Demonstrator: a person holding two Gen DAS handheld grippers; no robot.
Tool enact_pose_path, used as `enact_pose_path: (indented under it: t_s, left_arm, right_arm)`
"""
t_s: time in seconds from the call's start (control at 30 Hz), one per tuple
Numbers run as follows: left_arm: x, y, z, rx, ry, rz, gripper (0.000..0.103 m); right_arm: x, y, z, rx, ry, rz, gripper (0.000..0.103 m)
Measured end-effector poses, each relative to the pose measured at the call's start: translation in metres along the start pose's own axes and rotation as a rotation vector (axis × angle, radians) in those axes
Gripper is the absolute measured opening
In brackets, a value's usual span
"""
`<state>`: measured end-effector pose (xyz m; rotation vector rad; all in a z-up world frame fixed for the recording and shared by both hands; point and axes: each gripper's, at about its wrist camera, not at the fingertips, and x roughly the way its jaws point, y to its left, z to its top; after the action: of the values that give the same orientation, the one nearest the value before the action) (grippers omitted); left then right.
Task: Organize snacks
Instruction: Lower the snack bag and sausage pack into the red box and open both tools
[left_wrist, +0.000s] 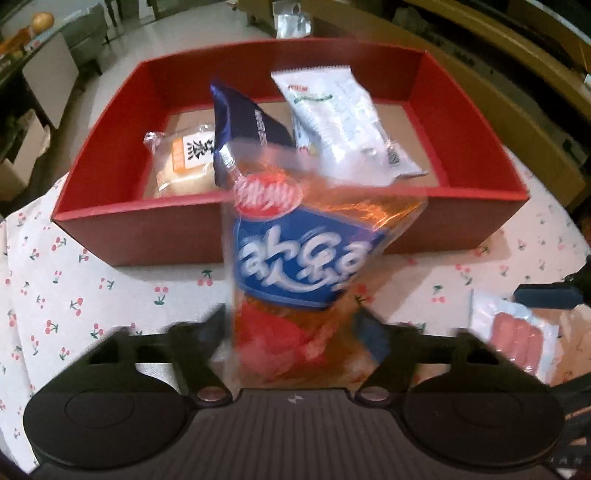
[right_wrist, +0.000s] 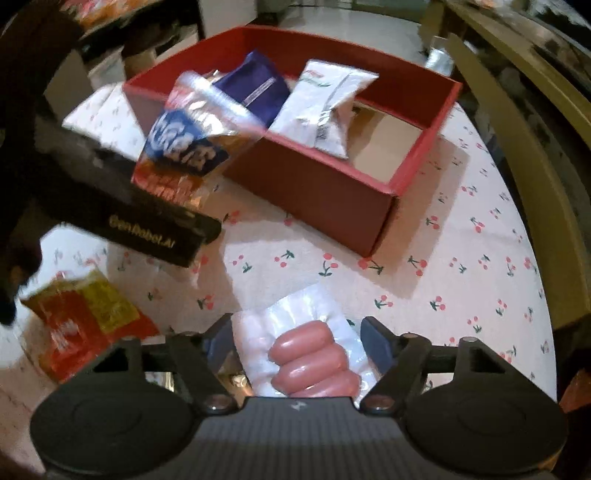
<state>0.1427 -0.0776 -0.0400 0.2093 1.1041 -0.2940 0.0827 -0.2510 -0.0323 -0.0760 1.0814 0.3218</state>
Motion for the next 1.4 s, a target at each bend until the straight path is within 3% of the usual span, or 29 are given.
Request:
enact_pose_path:
  t_s: [0.1,0.3,0.57,0.87,1.13,1.4]
  left_arm:
    - [-0.005,0.008,-0.003,-0.046,0.007,-0.010,0.057]
    - [-0.017,0.017,-0.006,-0.096,0.002,-0.050,0.039]
    - [-0.022,0.013,-0.007,-0.094,-0.009,-0.061,0.037]
    - [-0.054,0.011,0.000,-0.107,-0.066,-0.148,0.036]
    - [-0.073,0.015,0.036,-0.149,-0.158,-0.173,0.036]
    - [-0.055,0.028,0.081,-0.180,-0.202,-0.139,0.037]
  right_arm:
    - [-0.005,-0.006,0.002,0.044,-0.013,0.001,0.091]
    - [-0.007,-0.003,0.005,0.052,-0.022,-0.021,0.087]
    - [-0.023,-0.006,0.007,0.097,-0.071,-0.024,0.086]
    - [-0.061,-0.011,0.015,0.170,-0.201,0.024,0.086]
    - [-0.064,-0.014,0.058,0.228,-0.292,0.014,0.086]
    - [-0.039,-0.017,0.113,0.255,-0.344,-0.013,0.086]
